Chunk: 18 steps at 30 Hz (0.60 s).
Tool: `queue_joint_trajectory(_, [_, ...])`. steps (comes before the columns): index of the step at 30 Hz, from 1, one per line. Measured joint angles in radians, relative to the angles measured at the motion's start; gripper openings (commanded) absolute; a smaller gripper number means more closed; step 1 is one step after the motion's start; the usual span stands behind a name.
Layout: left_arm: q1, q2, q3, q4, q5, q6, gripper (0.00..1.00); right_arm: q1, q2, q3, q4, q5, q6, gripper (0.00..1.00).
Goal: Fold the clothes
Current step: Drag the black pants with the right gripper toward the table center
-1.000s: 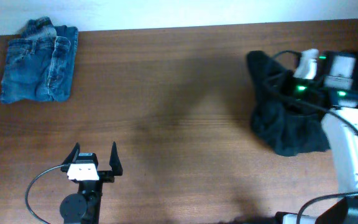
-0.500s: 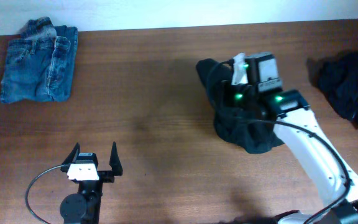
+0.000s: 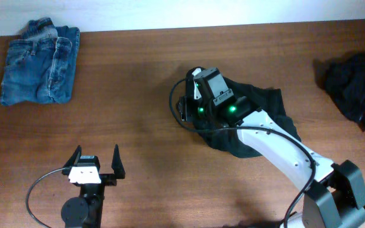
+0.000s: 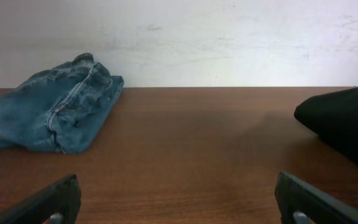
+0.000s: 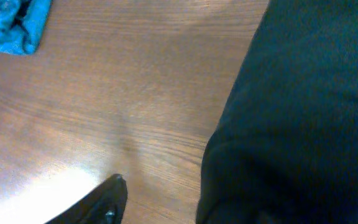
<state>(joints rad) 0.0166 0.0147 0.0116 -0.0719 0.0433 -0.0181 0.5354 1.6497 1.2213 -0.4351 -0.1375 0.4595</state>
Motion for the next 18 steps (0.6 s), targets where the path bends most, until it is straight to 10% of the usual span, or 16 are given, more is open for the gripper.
queue_joint_trajectory(10, [0.0,0.0,0.0,0.0,0.0,0.0,0.99,-0.043,-0.143,0.164,-0.097,0.138,-0.113,0.94])
queue_joint_trajectory(18, [0.0,0.0,0.0,0.0,0.0,0.0,0.99,-0.254,-0.167,0.214,-0.315,0.169,-0.091,0.99])
